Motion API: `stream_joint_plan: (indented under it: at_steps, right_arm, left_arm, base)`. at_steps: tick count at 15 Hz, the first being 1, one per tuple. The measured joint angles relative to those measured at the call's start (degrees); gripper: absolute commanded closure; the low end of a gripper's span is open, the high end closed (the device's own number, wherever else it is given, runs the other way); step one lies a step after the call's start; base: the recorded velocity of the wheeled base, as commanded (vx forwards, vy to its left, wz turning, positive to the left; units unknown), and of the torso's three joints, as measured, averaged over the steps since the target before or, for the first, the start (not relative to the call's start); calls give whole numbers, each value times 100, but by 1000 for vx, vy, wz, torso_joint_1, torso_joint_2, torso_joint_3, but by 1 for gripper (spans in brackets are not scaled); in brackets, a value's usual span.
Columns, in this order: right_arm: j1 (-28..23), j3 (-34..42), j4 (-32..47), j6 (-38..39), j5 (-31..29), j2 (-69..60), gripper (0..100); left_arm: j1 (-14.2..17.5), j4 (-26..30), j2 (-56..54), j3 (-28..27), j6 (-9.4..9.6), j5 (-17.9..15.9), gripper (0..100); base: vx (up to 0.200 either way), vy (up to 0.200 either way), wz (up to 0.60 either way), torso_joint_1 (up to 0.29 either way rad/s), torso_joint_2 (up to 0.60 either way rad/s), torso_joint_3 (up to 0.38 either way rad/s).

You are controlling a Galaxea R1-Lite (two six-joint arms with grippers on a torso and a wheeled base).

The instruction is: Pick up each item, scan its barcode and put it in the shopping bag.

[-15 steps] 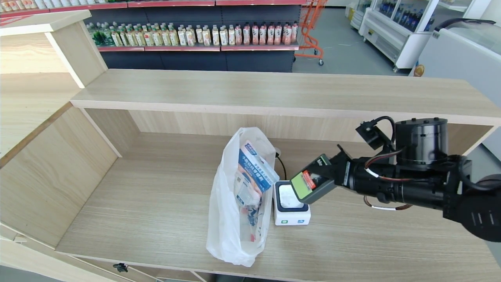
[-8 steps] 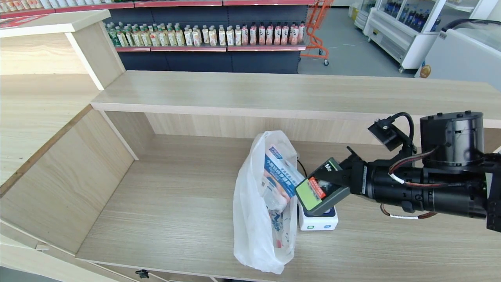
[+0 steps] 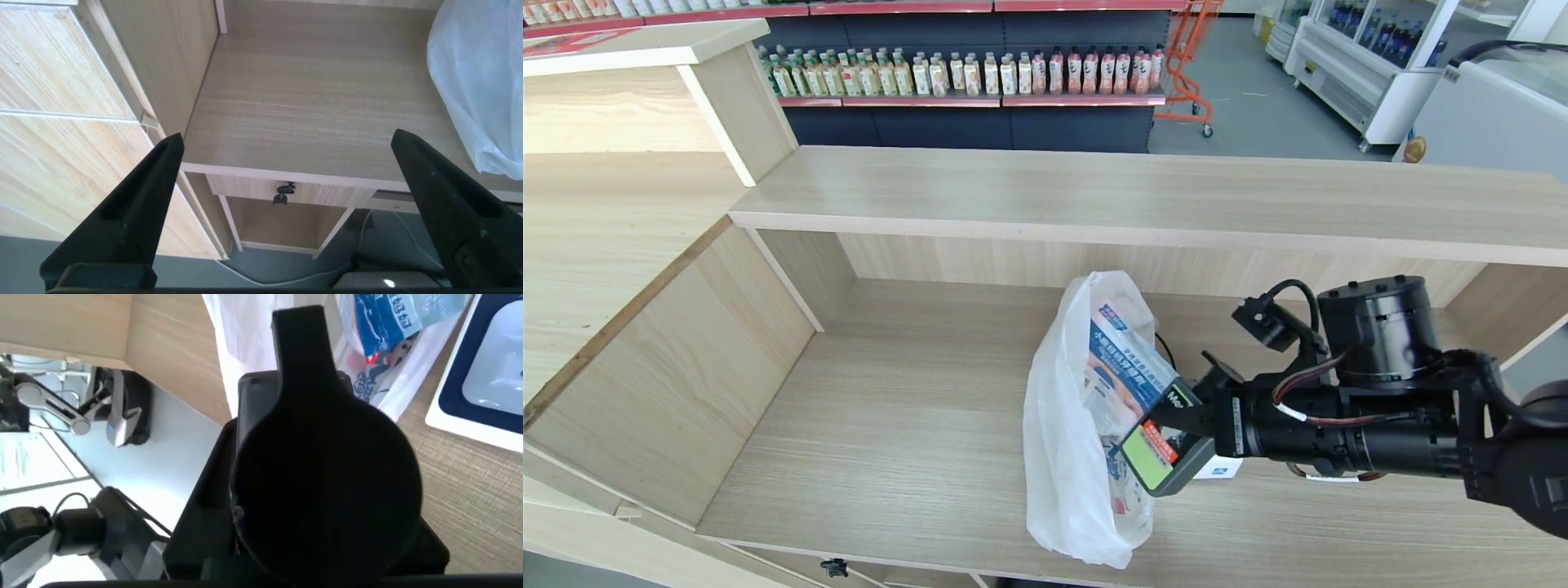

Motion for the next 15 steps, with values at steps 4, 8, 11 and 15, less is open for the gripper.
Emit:
stream_joint_plan:
  at_steps: [4,8,11,15]
  right_arm:
    - [106,104,-295,-1107,-239,634,100]
    - [197,77,-1300,-1797,-285,1384,100]
    - [294,-185,-1349,-2285,-296,1869,100]
    - [338,-634,-1682,-2682,-436,2358,100]
  left_arm:
    - [0,0,0,0,0,2,0]
    - [5,0,0,0,0,2,0]
    - [0,0,0,0,0,2,0]
    - [0,0,0,0,0,2,0]
  base:
    - [0,0,0,0,0,0]
    - [0,0,0,0,0,0]
    - [0,0,0,0,0,0]
    - [0,0,0,0,0,0]
